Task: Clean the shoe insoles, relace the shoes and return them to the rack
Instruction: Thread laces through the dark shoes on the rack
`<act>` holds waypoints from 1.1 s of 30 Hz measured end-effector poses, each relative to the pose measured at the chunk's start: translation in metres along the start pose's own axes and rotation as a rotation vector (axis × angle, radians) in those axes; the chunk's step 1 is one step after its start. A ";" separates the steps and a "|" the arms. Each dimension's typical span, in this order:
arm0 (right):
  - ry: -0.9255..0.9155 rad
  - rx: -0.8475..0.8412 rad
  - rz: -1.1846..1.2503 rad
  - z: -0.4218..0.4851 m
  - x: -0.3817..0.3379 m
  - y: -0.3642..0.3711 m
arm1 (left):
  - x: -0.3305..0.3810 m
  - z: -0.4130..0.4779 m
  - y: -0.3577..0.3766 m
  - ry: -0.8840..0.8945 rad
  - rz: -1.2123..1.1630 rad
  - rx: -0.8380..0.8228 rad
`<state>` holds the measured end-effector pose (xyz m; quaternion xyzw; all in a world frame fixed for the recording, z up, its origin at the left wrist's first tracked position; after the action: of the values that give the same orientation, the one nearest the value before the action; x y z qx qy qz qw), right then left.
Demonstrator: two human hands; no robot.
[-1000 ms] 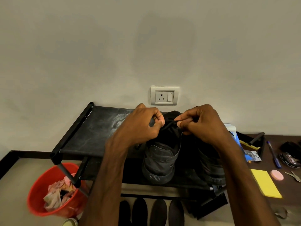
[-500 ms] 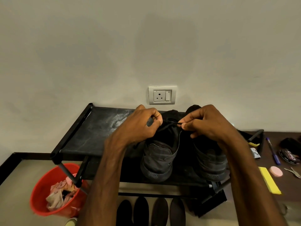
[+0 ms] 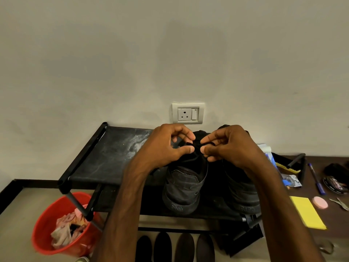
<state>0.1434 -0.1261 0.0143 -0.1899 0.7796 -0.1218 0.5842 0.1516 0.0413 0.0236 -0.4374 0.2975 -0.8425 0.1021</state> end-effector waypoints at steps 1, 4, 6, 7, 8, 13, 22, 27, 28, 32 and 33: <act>-0.006 0.008 -0.024 0.000 -0.001 -0.001 | 0.001 -0.001 -0.001 0.003 -0.003 -0.002; -0.033 0.066 -0.116 0.000 -0.003 -0.007 | 0.005 -0.002 -0.008 0.013 0.019 0.059; -0.031 0.100 -0.141 0.001 -0.002 -0.014 | 0.009 -0.002 -0.013 0.031 0.054 0.077; -0.025 0.105 -0.146 0.001 -0.001 -0.016 | 0.012 -0.002 -0.016 0.047 0.077 0.084; -0.019 0.102 -0.150 0.002 0.000 -0.017 | 0.015 -0.002 -0.019 0.067 0.106 0.094; -0.018 0.051 -0.194 0.001 0.002 -0.017 | 0.015 -0.002 -0.027 0.115 0.272 0.129; -0.087 0.011 -0.222 0.003 -0.003 -0.004 | -0.002 -0.002 -0.015 0.011 0.097 0.053; -0.156 0.090 -0.282 0.003 -0.010 -0.003 | -0.005 -0.003 -0.006 0.000 0.029 -0.014; -0.163 0.110 -0.307 0.003 -0.010 -0.005 | -0.005 -0.002 -0.007 0.003 0.036 -0.002; -0.160 0.122 -0.338 0.004 -0.009 -0.004 | -0.005 -0.002 -0.014 0.006 0.051 0.033; -0.160 0.125 -0.334 0.003 -0.010 -0.004 | -0.005 -0.002 -0.013 0.004 0.049 0.030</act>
<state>0.1496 -0.1253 0.0234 -0.2893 0.6793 -0.2499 0.6265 0.1545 0.0553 0.0269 -0.4266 0.2956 -0.8451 0.1287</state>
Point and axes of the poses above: each hand's wrist, its own z-axis towards the middle knuckle, its own y-axis out of the palm, x = y × z, the point moved 10 cm from there along z, towards the middle knuckle, and after that the axes turned 13 degrees about y, right-handed, at the moved point
